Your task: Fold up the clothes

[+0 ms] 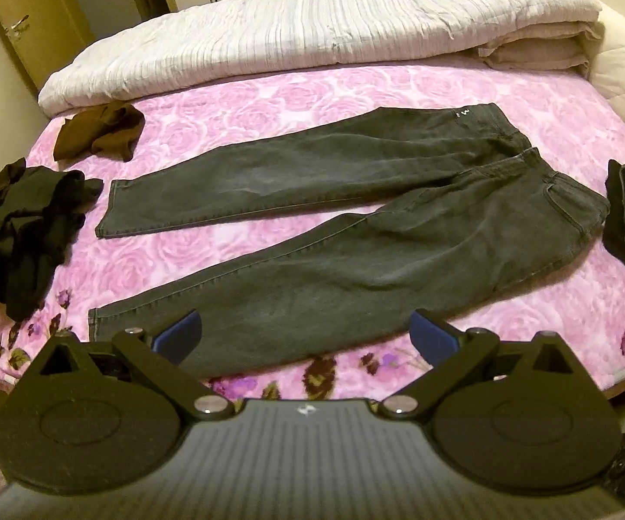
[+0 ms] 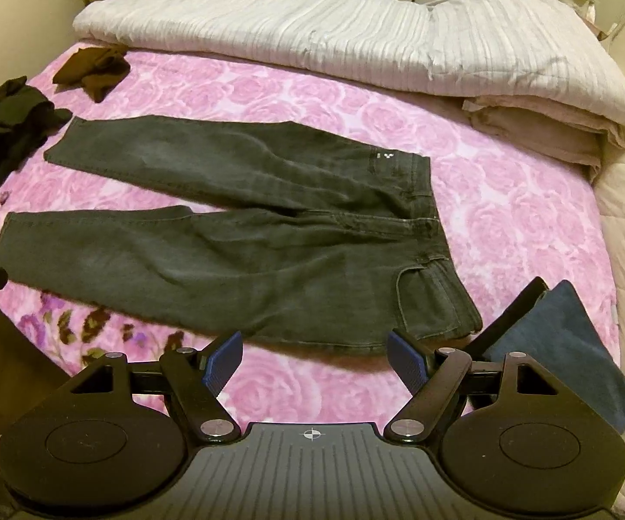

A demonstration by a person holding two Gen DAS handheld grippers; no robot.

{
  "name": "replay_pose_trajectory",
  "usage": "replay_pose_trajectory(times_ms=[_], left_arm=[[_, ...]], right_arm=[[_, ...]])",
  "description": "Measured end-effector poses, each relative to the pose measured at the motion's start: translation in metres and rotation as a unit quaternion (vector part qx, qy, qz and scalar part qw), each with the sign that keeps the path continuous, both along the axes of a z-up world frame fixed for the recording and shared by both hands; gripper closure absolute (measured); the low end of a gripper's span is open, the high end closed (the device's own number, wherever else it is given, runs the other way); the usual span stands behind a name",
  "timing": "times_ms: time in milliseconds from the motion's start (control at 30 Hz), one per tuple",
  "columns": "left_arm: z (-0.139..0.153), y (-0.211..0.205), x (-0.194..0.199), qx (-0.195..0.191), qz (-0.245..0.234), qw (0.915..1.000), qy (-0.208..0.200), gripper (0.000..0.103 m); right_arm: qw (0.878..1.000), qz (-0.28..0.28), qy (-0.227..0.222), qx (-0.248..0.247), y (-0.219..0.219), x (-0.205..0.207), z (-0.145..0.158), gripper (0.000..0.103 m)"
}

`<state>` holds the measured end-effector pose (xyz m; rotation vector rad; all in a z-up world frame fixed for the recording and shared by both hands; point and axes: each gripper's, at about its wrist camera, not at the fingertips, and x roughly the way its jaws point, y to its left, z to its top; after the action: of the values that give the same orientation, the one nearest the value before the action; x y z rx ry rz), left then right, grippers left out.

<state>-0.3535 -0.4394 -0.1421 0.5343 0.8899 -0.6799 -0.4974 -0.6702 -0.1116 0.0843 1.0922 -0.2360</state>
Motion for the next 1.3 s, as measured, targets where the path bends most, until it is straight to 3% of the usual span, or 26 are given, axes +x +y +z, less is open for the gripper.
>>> replay_pose_trajectory(times_ms=[533,1300], left_arm=[[-0.007,-0.002,0.008,0.011,0.016,0.9998,0.005,0.002],[-0.012,-0.007,0.000,0.026,0.001,0.9997,-0.002,0.003]], right_arm=[[1.000,0.009,0.003,0.005,-0.002,0.014,-0.006,0.026],[1.000,0.008,0.014,0.004,-0.005,0.010,-0.016,0.026]])
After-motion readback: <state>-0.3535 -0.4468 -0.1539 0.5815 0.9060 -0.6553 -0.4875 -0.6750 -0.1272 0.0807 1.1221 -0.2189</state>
